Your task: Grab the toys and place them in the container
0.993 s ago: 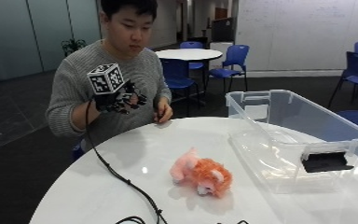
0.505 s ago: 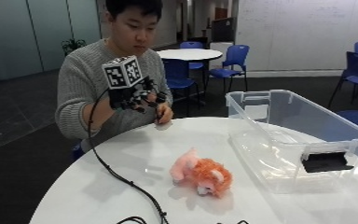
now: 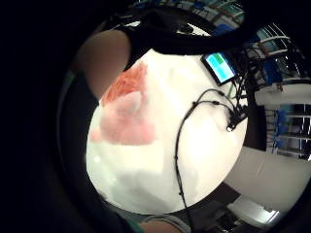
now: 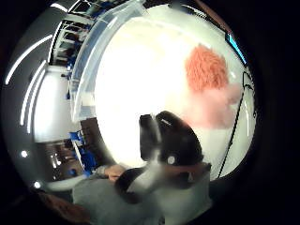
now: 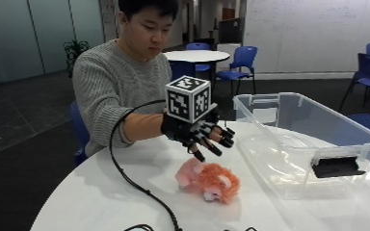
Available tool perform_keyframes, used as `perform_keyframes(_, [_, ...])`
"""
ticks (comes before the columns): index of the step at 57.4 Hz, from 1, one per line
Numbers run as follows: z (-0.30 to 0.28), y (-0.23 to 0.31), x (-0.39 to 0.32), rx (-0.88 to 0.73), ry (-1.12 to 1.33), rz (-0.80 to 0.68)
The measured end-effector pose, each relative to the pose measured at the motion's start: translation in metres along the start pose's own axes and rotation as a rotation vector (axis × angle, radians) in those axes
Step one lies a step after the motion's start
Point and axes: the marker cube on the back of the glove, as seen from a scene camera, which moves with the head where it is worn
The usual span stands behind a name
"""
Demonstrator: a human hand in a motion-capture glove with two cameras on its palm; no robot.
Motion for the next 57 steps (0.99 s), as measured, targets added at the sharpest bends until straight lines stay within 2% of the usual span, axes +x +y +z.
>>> perform_keyframes(11, [0.045,-0.022,0.006,-0.089,0.092,0.149])
perform_keyframes(17, [0.079,-0.028,0.009,-0.14,0.139,0.176])
perform_keyframes(23, [0.104,-0.027,0.006,-0.08,0.171,0.174])
perform_keyframes(29, [0.105,-0.03,0.003,-0.028,0.21,0.169])
perform_keyframes(48, [0.099,-0.036,0.008,0.019,0.122,0.152])
perform_keyframes(57, [0.048,-0.03,0.001,0.085,0.064,0.117])
